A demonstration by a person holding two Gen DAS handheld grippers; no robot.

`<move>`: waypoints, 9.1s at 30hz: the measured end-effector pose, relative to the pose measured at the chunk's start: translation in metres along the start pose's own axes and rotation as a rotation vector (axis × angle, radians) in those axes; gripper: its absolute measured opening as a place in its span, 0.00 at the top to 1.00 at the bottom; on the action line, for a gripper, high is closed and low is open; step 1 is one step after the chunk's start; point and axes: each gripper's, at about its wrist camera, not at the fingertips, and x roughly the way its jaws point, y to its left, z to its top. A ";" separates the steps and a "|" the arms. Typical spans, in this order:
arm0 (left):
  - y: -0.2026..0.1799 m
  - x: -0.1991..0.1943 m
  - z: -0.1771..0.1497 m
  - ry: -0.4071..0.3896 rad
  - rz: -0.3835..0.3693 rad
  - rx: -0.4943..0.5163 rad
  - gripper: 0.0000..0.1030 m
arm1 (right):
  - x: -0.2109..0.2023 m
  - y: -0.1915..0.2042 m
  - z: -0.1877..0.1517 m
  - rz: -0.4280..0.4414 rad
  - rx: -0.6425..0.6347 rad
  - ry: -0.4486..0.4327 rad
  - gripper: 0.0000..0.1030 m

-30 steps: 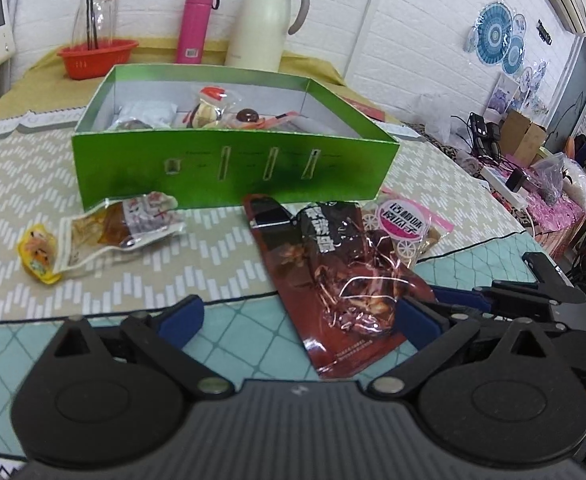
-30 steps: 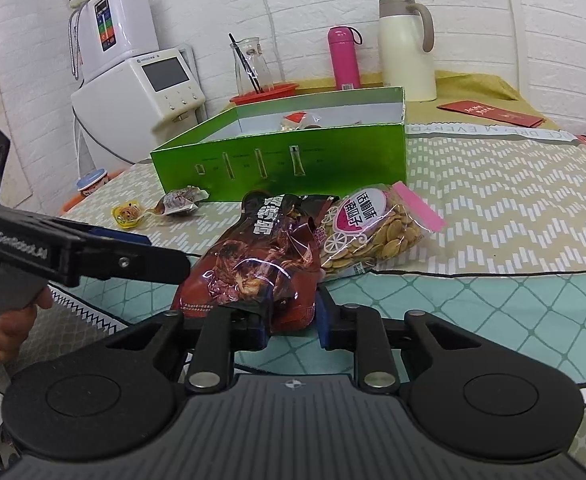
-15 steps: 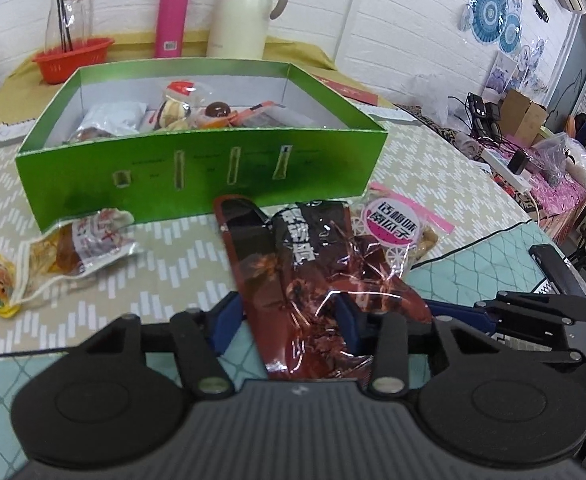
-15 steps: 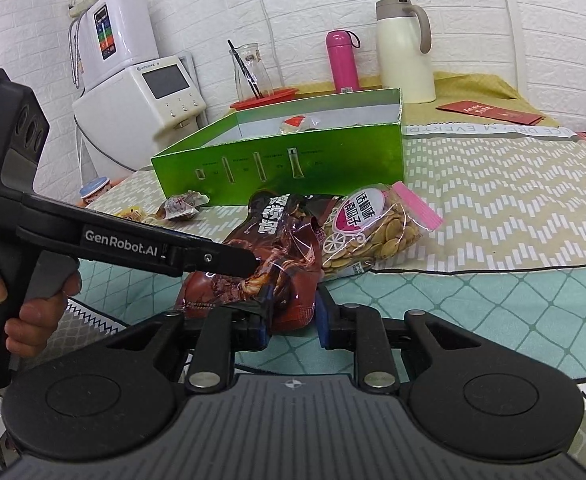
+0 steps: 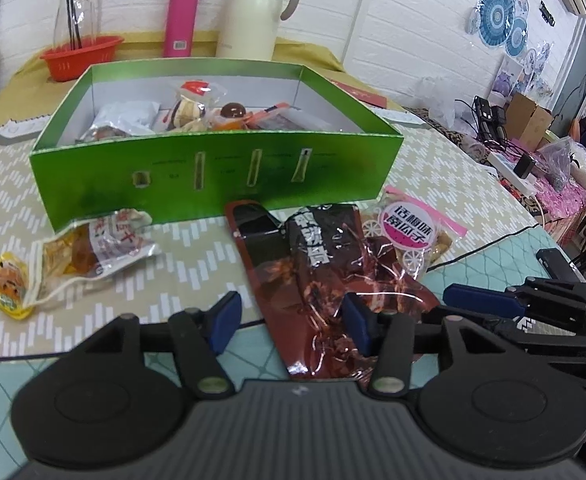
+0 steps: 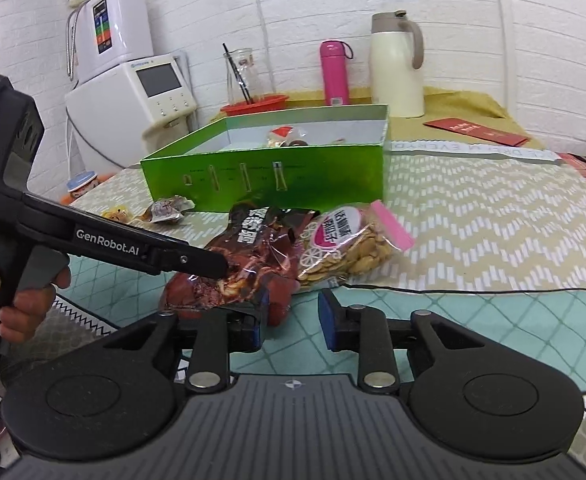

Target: Organize snacks

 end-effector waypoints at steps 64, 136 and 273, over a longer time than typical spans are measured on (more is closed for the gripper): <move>0.033 -0.038 -0.031 -0.072 0.026 -0.002 0.67 | 0.048 0.041 0.015 0.149 0.020 0.054 0.29; 0.010 -0.043 0.098 -0.327 0.165 -0.068 0.09 | 0.017 -0.009 0.113 -0.057 -0.037 -0.322 0.00; 0.080 -0.008 0.093 -0.260 0.241 -0.129 0.24 | 0.114 0.022 0.107 0.064 -0.010 -0.184 0.00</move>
